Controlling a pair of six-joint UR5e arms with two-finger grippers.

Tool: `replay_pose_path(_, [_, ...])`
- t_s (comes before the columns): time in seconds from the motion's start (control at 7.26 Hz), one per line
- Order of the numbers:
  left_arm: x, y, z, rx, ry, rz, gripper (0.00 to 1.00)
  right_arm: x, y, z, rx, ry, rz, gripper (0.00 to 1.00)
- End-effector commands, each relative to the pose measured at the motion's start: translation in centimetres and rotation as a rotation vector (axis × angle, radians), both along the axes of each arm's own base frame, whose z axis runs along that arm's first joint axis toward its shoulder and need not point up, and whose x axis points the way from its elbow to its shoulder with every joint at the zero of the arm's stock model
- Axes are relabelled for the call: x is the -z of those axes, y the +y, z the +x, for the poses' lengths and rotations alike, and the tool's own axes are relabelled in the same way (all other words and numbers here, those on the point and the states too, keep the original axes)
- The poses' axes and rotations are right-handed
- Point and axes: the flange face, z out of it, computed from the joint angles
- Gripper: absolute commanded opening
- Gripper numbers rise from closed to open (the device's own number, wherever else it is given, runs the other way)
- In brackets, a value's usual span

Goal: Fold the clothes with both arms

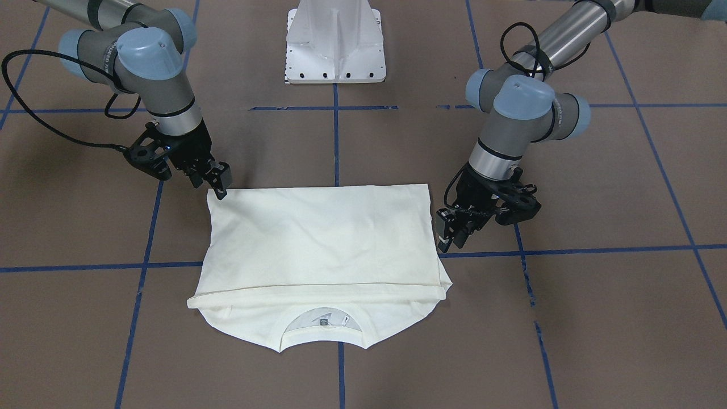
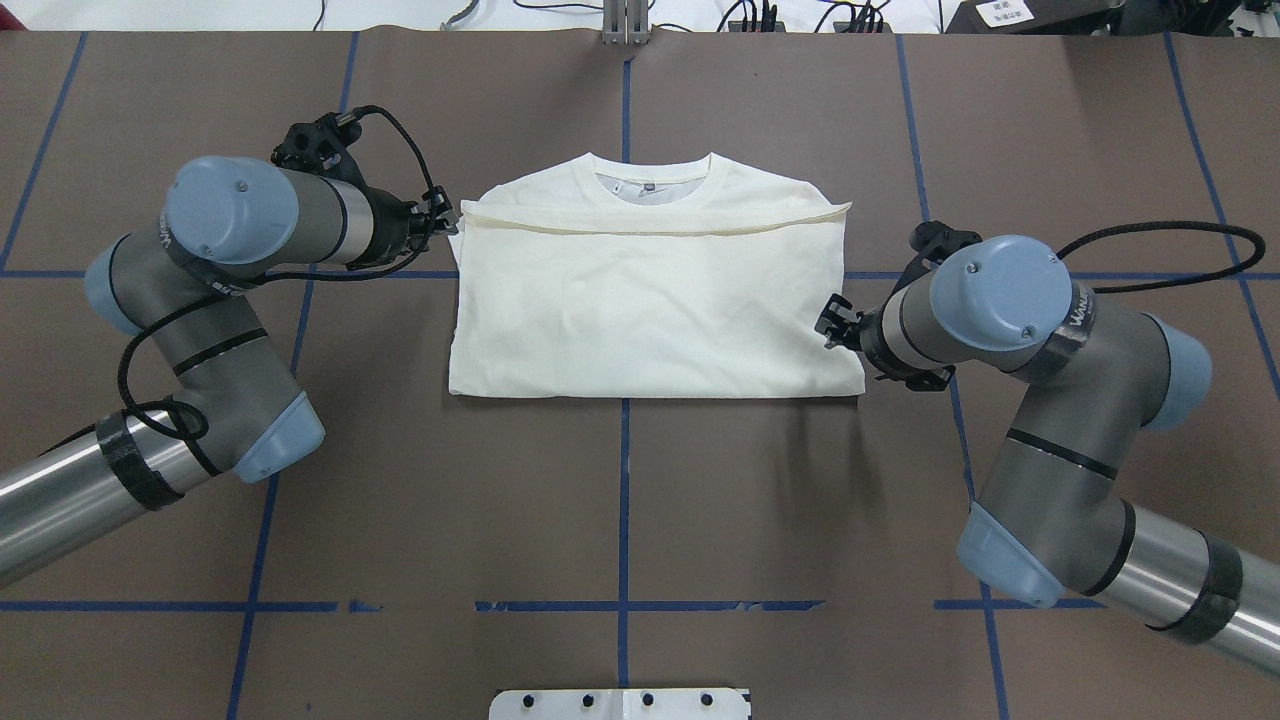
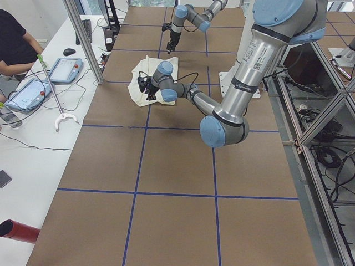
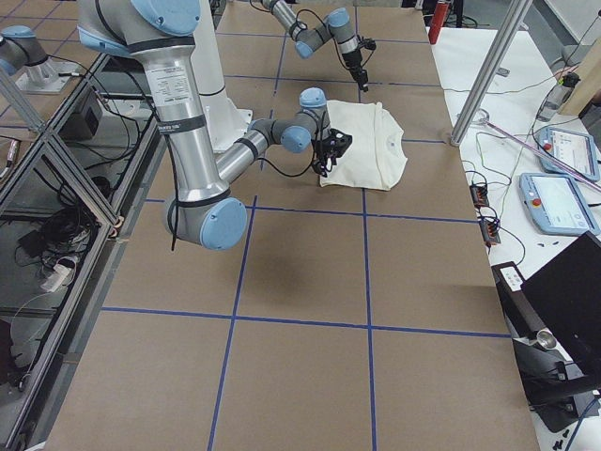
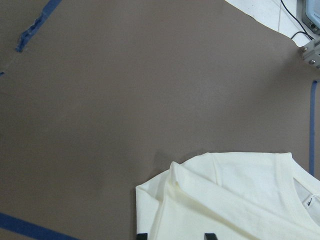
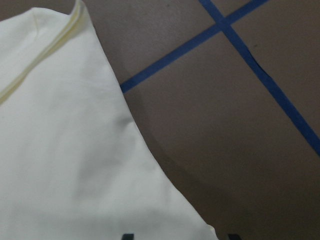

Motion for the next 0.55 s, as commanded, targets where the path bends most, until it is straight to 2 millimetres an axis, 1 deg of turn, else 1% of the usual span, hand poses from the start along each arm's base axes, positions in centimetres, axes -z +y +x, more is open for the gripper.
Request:
replay_pose_path(0.0, [-0.05, 0.13, 0.01, 0.001, 0.002, -0.003, 0.48, -1.74, 0.43, -1.39, -0.013, 0.017, -0.044, 0.67])
replay_pose_path(0.14, [-0.05, 0.12, 0.00, 0.002, 0.001, -0.002, 0.48, -2.38, 0.26, -1.60, -0.015, 0.029, -0.047, 0.67])
replay_pose_path(0.28, [-0.13, 0.03, -0.06, 0.003, 0.000, -0.003, 0.48, -2.30, 0.06, -1.85, -0.019, 0.030, -0.048, 0.59])
replay_pose_path(0.41, [-0.31, 0.05, 0.00, 0.006, -0.004, -0.004, 0.48, -1.82, -0.09, -2.03, -0.047, 0.017, -0.066, 0.05])
